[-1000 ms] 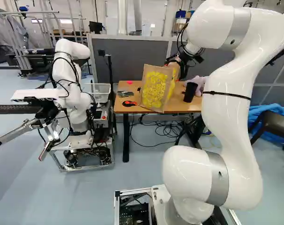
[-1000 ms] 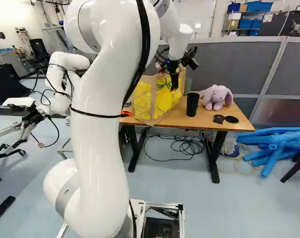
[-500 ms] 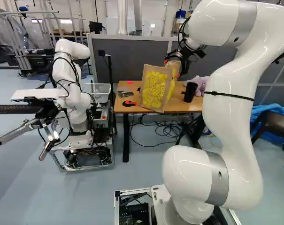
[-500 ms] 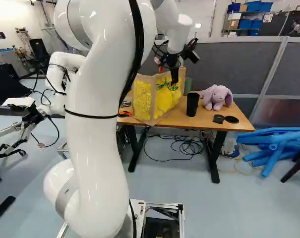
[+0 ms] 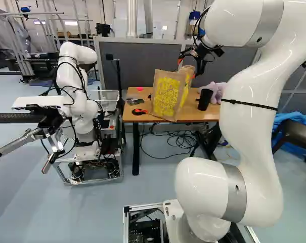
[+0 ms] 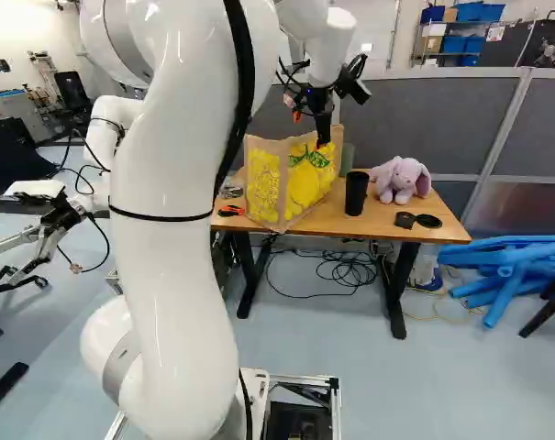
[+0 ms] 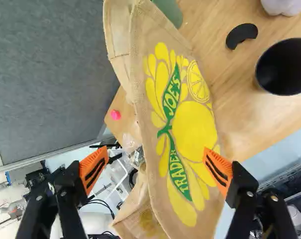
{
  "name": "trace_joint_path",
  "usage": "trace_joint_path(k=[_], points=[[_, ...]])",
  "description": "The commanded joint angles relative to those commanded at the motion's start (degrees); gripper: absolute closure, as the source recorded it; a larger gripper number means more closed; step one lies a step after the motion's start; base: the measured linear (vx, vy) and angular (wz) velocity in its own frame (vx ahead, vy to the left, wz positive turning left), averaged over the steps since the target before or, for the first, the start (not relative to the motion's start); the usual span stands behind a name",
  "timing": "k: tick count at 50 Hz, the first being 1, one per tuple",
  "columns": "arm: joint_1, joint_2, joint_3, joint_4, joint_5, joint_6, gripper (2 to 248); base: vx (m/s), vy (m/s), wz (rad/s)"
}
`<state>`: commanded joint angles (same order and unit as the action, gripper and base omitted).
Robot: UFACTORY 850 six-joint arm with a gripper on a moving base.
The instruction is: Pick up the bag on the ground and place it on the table
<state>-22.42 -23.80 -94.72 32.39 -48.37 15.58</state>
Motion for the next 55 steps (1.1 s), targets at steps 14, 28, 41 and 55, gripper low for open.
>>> trace_joint_path(k=[14, 28, 41, 55], points=[[0.0, 1.3, -0.5, 0.0, 0.0, 0.0, 3, 0.0, 0.0, 0.0], [0.0, 2.5, -1.2, 0.0, 0.0, 0.0, 3, 0.0, 0.0, 0.0], [0.0, 2.9, -1.4, 0.0, 0.0, 0.0, 3, 0.0, 0.0, 0.0], [0.0, 2.9, -1.4, 0.0, 0.0, 0.0, 3, 0.0, 0.0, 0.0]])
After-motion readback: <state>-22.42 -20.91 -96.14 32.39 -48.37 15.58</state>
